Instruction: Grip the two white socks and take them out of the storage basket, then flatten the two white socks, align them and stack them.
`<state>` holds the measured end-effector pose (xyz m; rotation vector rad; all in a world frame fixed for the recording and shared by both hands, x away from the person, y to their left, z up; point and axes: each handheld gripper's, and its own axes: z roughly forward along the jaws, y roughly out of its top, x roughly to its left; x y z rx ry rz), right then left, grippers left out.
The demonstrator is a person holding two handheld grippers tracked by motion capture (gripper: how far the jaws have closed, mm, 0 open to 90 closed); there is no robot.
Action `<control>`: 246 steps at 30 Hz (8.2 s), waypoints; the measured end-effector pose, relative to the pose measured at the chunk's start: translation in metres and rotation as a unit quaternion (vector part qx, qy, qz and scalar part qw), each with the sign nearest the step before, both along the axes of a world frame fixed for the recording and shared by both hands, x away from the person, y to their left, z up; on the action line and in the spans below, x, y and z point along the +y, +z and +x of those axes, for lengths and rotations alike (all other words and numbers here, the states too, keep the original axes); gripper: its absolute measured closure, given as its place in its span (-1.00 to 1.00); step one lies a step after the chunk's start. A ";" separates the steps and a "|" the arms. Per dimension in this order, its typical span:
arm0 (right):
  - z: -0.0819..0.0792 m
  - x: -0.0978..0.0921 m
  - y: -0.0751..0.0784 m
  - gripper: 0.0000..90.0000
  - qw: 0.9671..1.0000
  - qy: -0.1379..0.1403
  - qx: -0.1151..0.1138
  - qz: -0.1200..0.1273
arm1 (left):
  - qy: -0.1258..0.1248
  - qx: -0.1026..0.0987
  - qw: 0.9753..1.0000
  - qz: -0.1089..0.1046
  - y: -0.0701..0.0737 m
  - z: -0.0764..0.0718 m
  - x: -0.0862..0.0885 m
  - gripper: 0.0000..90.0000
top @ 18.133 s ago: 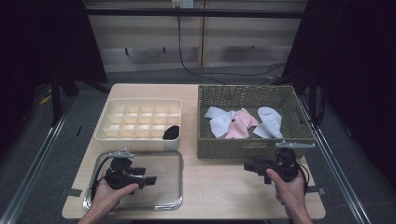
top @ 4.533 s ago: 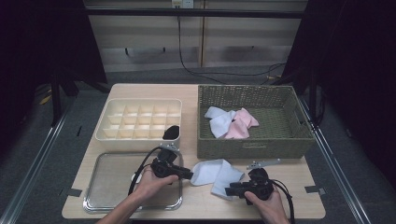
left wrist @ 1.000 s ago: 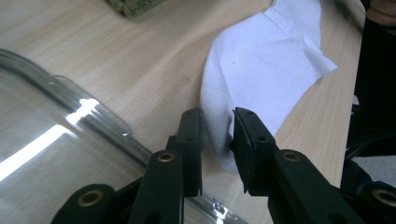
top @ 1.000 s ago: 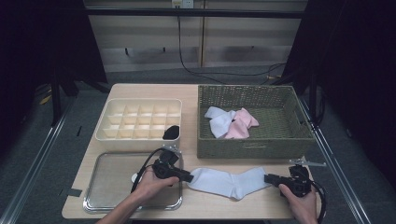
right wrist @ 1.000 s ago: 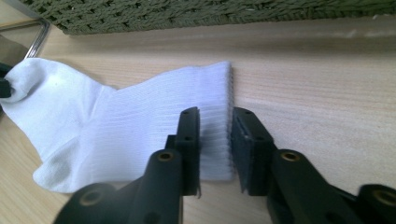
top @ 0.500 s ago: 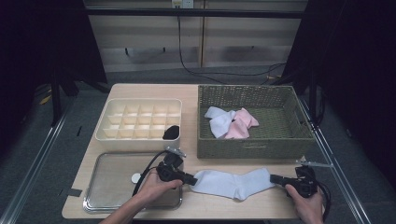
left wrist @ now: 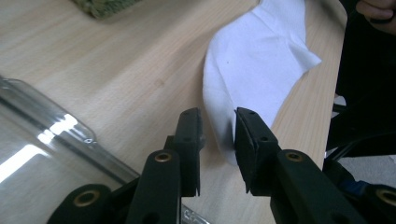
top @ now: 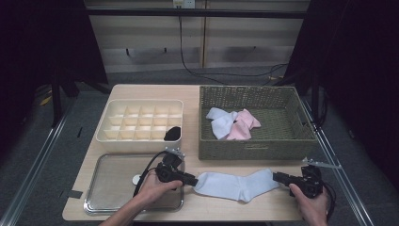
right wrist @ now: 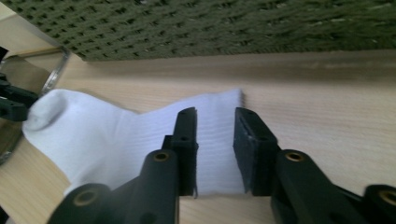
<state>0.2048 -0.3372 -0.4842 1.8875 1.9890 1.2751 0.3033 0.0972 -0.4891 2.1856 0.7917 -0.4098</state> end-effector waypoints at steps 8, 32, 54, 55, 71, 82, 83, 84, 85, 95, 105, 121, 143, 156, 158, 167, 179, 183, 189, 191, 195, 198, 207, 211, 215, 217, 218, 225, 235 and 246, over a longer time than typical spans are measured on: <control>0.002 0.015 0.011 0.38 1.000 0.024 -0.009 0.009 | 0.032 -0.014 0.999 -0.001 0.007 0.003 0.012 0.29; 0.021 0.050 0.042 0.27 0.995 0.088 -0.032 0.032 | 0.115 -0.041 0.993 0.001 0.016 -0.004 0.079 -0.18; 0.052 0.078 0.094 0.22 0.988 0.137 -0.059 0.046 | 0.116 -0.049 0.992 0.010 0.017 -0.004 0.085 -0.29; 0.055 0.080 0.095 0.22 0.987 0.140 -0.060 0.044 | 0.117 -0.049 0.992 0.009 0.017 -0.004 0.085 -0.29; 0.104 0.091 0.112 0.18 0.987 0.141 -0.064 0.036 | 0.120 -0.047 0.992 0.010 0.016 -0.003 0.087 -0.29; 0.134 0.096 0.112 0.18 0.988 0.144 -0.052 0.023 | 0.125 -0.047 0.991 0.009 0.016 -0.003 0.087 -0.29; 0.137 0.096 0.111 0.18 0.988 0.145 -0.051 0.024 | 0.126 -0.047 0.991 0.009 0.016 -0.003 0.087 -0.29; 0.139 0.097 0.111 0.18 0.988 0.146 -0.047 0.020 | 0.128 -0.048 0.991 0.009 0.016 -0.003 0.087 -0.29; 0.142 0.097 0.110 0.18 0.988 0.146 -0.047 0.016 | 0.128 -0.047 0.991 0.007 0.016 -0.003 0.087 -0.29; 0.160 0.102 0.104 0.16 0.989 0.146 -0.038 0.013 | 0.128 -0.048 0.991 0.009 0.016 -0.001 0.090 -0.29; 0.181 0.109 0.102 0.15 0.989 0.147 -0.024 0.003 | 0.122 -0.045 0.992 0.007 0.016 -0.002 0.090 -0.28; 0.218 0.110 0.092 0.15 0.992 0.128 -0.002 -0.013 | 0.121 -0.050 0.991 0.001 0.019 -0.002 0.089 -0.28; 0.272 0.116 0.059 0.10 0.993 0.087 0.058 -0.050 | 0.120 -0.051 0.991 -0.006 0.020 -0.002 0.092 -0.28; 0.285 0.106 0.041 0.14 0.991 0.055 0.094 -0.080 | 0.115 -0.049 0.992 -0.008 0.020 -0.005 0.091 -0.28; 0.285 0.107 0.040 0.15 0.989 0.057 0.099 -0.089 | 0.114 -0.048 0.992 -0.009 0.020 -0.004 0.091 -0.28; 0.286 0.112 0.032 0.09 0.986 0.070 0.122 -0.092 | 0.108 -0.049 0.993 -0.006 0.018 -0.004 0.090 -0.28; 0.285 0.125 0.023 0.39 0.976 0.112 0.163 -0.092 | 0.115 -0.041 0.992 -0.006 0.016 -0.002 0.091 -0.28; 0.286 0.125 0.022 0.78 0.974 0.118 0.169 -0.092 | 0.117 -0.042 0.992 -0.006 0.016 -0.001 0.094 -0.28; 0.285 0.126 0.026 0.95 0.976 0.125 0.158 -0.079 | 0.116 -0.039 0.992 -0.004 0.014 -0.001 0.092 -0.28; 0.284 0.125 0.028 0.96 0.978 0.124 0.149 -0.077 | 0.119 -0.039 0.992 -0.007 0.015 -0.002 0.092 -0.28; 0.283 0.123 0.034 0.96 0.982 0.125 0.127 -0.058 | 0.119 -0.041 0.992 -0.007 0.015 -0.001 0.094 -0.28; 0.281 0.120 0.039 0.96 0.985 0.127 0.114 -0.034 | 0.120 -0.042 0.992 -0.008 0.016 -0.001 0.095 -0.28; 0.274 0.113 0.057 0.96 0.990 0.125 0.069 0.010 | 0.121 -0.044 0.992 -0.011 0.017 -0.001 0.096 -0.28; 0.271 0.109 0.063 0.96 0.991 0.121 0.060 0.023 | 0.121 -0.042 0.992 -0.008 0.016 0.000 0.095 -0.28; 0.267 0.106 0.070 0.96 0.991 0.120 0.050 0.033 | 0.116 -0.042 0.992 -0.008 0.016 -0.001 0.093 -0.27; 0.264 0.105 0.073 0.96 0.991 0.120 0.046 0.039 | 0.119 -0.042 0.992 -0.010 0.015 -0.001 0.093 -0.28; 0.263 0.105 0.075 0.96 0.991 0.119 0.042 0.041 | 0.119 -0.042 0.992 -0.010 0.015 -0.001 0.093 -0.28; 0.251 0.101 0.085 0.96 0.991 0.116 0.017 0.061 | 0.118 -0.042 0.992 -0.007 0.014 0.000 0.093 -0.28; 0.239 0.089 0.101 0.96 0.991 0.111 -0.004 0.072 | 0.120 -0.040 0.992 -0.004 0.013 0.000 0.092 -0.28; 0.229 0.087 0.116 0.96 0.990 0.114 -0.022 0.083 | 0.129 -0.036 0.991 -0.006 0.012 0.001 0.092 -0.31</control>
